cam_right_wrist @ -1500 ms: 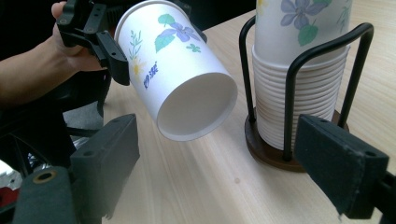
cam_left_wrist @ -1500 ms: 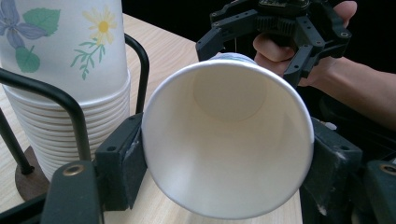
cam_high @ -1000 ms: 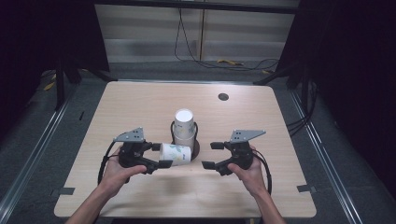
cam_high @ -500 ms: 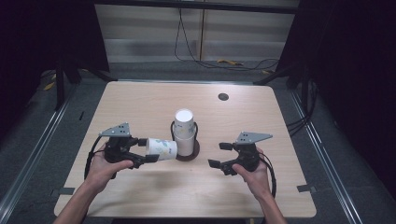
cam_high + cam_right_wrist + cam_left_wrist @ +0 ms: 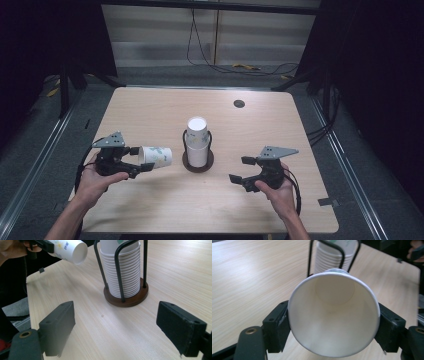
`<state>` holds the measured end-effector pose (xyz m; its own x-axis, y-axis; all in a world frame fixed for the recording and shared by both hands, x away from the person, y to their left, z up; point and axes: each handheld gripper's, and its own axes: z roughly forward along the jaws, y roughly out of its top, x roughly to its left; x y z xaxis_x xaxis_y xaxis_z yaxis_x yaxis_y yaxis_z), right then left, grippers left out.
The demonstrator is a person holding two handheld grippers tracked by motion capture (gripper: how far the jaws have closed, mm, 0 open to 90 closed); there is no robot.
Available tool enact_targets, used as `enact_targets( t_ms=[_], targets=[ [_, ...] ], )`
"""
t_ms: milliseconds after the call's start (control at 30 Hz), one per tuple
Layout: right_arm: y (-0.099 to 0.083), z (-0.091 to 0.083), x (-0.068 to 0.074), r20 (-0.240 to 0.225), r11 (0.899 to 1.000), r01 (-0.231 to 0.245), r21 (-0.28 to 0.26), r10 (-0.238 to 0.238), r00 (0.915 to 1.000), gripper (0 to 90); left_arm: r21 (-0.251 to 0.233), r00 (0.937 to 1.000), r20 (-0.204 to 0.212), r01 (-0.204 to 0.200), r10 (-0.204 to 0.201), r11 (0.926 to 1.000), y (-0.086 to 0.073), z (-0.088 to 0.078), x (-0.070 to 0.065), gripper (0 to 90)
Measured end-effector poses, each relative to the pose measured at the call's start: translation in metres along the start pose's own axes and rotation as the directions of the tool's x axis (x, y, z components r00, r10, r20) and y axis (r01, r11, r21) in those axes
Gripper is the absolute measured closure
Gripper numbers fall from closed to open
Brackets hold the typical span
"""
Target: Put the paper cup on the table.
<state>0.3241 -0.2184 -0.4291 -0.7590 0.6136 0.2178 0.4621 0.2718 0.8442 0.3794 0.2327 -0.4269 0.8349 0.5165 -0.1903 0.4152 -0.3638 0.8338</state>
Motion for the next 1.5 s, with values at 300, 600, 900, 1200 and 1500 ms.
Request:
enact_targets(
  t_ms=[300,600,900,1200,1500],
  targets=[
    [-0.004,0.002,-0.001,-0.003,1.0,-0.006,0.014,0.006,1.0,15.6,0.033,0.999,-0.024,0.038,-0.038,0.9987,0.005,0.003,0.014,25.2],
    [-0.004,0.001,-0.002,-0.001,1.0,-0.006,0.013,0.006,1.0,15.7,0.135,0.9913,-0.124,-0.027,0.044,0.9905,0.013,0.011,0.022,25.6],
    [-0.005,-0.001,-0.002,0.002,1.0,-0.011,0.012,0.011,0.9999,15.7,0.21,0.9925,-0.121,0.01,0.016,0.9777,0.026,0.022,0.035,25.8],
    [-0.006,0.003,-0.001,-0.006,1.0,-0.006,0.021,0.006,1.0,15.7,0.267,0.9923,-0.124,0.031,0.003,0.9633,0.04,0.036,0.045,25.5],
    [-0.007,0.004,0.0,-0.002,1.0,-0.004,0.029,0.004,1.0,15.7,0.321,0.9906,-0.136,0.029,0.016,0.9468,0.045,0.043,0.052,25.5]
  ],
)
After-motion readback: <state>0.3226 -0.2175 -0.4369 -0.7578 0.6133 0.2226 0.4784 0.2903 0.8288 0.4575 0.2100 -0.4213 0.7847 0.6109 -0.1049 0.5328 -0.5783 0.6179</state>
